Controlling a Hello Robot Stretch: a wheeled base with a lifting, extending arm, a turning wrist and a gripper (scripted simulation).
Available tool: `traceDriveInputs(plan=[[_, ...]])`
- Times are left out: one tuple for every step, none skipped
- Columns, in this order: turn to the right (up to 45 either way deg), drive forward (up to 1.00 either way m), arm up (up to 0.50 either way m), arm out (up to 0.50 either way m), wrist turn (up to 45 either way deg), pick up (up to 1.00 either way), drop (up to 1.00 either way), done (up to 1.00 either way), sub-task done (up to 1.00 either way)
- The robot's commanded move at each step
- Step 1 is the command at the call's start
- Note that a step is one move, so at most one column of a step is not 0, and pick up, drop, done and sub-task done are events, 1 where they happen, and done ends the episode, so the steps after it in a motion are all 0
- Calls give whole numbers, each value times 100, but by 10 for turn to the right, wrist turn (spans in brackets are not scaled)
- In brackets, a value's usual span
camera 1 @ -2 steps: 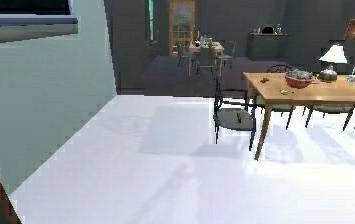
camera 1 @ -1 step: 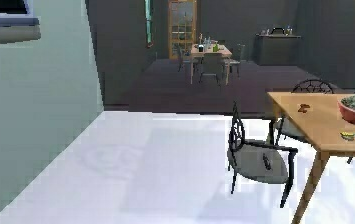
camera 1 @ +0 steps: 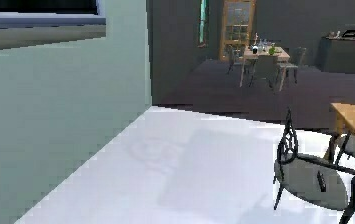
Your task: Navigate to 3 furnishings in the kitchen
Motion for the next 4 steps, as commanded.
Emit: traceDriveInputs(plan=[[0,100,0,0,0,0,0,0,0],[-180,0,0,0,0,0,0,0,0],[0,10,0,0,0,0,0,0,0],[420,0,0,0,0,0,0,0,0]])
